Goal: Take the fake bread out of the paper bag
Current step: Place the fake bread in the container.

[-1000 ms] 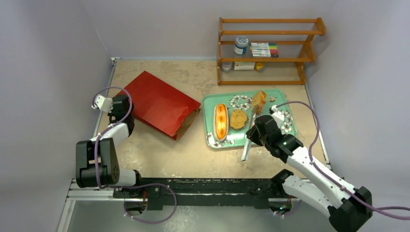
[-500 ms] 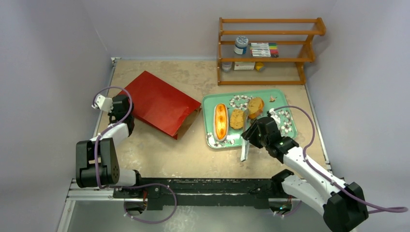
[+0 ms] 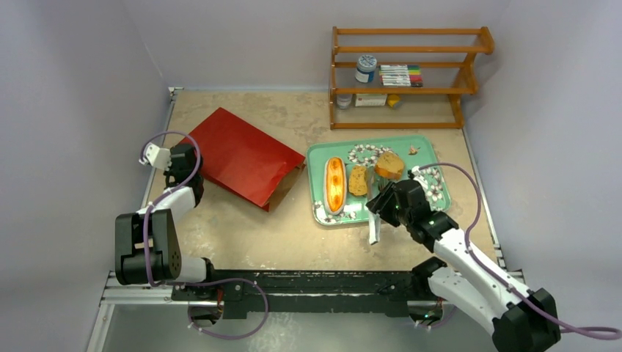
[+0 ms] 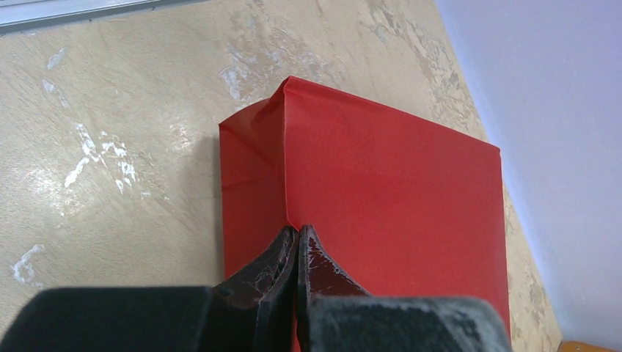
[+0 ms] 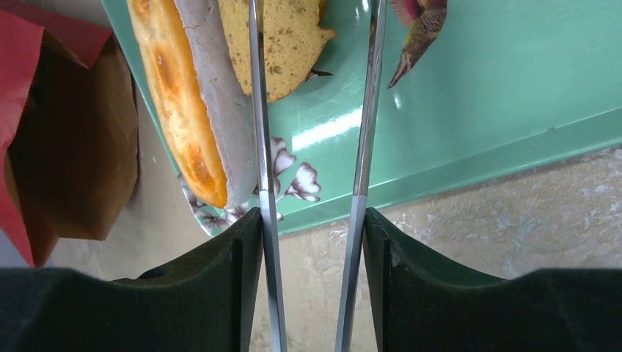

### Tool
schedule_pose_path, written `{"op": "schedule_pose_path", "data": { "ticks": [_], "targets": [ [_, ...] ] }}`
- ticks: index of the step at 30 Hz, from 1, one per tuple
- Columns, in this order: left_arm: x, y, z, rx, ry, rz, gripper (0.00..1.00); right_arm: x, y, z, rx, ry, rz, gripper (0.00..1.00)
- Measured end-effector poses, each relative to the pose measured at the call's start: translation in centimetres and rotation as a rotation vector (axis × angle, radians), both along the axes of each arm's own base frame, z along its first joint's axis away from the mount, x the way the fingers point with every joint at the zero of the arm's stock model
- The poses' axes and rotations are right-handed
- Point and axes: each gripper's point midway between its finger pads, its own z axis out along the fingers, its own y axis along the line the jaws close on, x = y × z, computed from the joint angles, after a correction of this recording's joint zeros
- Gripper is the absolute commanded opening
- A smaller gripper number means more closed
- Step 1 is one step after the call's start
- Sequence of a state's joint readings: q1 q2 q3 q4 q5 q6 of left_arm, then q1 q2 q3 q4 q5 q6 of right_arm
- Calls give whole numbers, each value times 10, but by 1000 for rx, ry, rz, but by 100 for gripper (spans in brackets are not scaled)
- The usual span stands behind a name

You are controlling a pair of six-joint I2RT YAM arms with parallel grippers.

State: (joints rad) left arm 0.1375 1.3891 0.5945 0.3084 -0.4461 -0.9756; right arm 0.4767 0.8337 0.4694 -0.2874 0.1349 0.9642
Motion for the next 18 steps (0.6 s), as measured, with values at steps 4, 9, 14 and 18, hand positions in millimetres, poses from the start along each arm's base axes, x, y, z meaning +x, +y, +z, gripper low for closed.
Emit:
{"op": "schedule_pose_path", "data": {
  "ticks": [4,9,14,18],
  "targets": [
    [1,0,1,-1,-2,-2,0,-5,-2,7,16,-19,-1,52],
    [4,0,5,-3,-14,-7,0,-12,-3,10,24,-18,9,51],
    [9,0,12,-5,-30,-12,0,-23,-5,19,48,-36,23,51],
    [12,0,16,-5,-37,-14,0,-31,-6,23,61,-36,36,50]
  ]
}}
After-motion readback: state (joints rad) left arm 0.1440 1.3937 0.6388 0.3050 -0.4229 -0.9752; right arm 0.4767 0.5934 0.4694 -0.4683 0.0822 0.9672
